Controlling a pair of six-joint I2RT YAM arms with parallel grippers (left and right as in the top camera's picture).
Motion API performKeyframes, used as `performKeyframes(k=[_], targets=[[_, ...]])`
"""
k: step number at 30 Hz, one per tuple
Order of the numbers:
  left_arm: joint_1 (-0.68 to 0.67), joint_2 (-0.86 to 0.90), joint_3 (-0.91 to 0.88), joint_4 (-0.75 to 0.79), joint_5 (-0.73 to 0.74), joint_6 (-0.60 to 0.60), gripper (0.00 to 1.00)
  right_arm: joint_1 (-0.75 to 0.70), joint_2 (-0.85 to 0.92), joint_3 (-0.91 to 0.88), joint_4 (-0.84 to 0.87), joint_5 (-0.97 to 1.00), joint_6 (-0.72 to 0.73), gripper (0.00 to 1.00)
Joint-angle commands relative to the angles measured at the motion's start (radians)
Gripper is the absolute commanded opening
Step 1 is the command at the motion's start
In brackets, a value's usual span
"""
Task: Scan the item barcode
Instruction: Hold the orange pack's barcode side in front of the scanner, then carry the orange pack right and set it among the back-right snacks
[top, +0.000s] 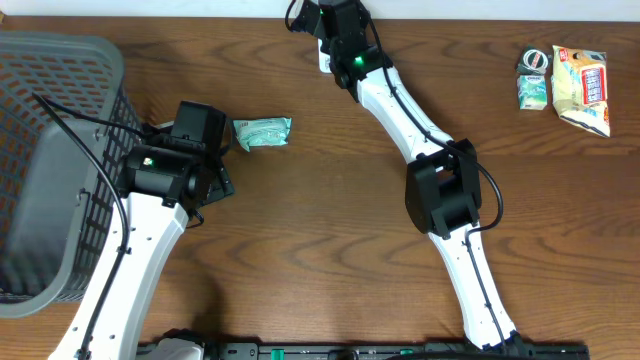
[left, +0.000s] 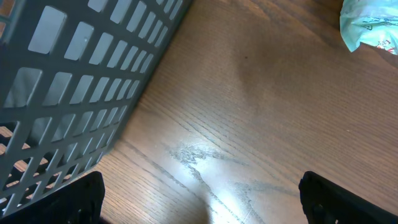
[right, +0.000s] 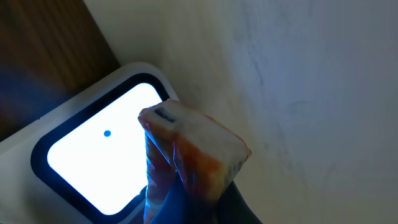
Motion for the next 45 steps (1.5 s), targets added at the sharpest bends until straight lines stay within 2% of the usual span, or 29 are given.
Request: performKeyframes(k=[1, 5, 14, 20, 34, 40, 45], targets=[[0.005, -0.005, 0.003, -0.003, -0.013, -0.005, 0.97, -0.003, -0.011, 0.001, -0.007, 0.02, -0.014, 0.01], [0.005, -0.005, 0.003, -0.003, -0.013, -0.005, 0.98, -0.016, -0.032, 0.001, -0.046, 0.019, -0.006, 0.01], [0.005, -0.005, 0.003, -0.003, -0.013, -0.005, 0.98, -0.07, -0.082, 0.001, -0.1, 0.024, 0.109, 0.01], [0.005, -0.005, 0.003, -0.003, -0.013, -0.005, 0.98, -0.141, -0.126, 0.001, -0.129, 0.153, 0.249, 0.01], [0.005, -0.005, 0.003, -0.003, -0.013, -0.005, 0.98, -0.443, -0.156, 0.0, -0.618, 0.157, 0.67, 0.01], [0.005, -0.005, 0.003, -0.003, -0.013, -0.005, 0.97, -0.557, -0.153, 0.0, -0.733, 0.156, 0.787, 0.01], [0.005, -0.005, 0.003, -0.003, -0.013, -0.005, 0.98, -0.612, -0.153, 0.0, -0.782, 0.153, 0.79, 0.01]])
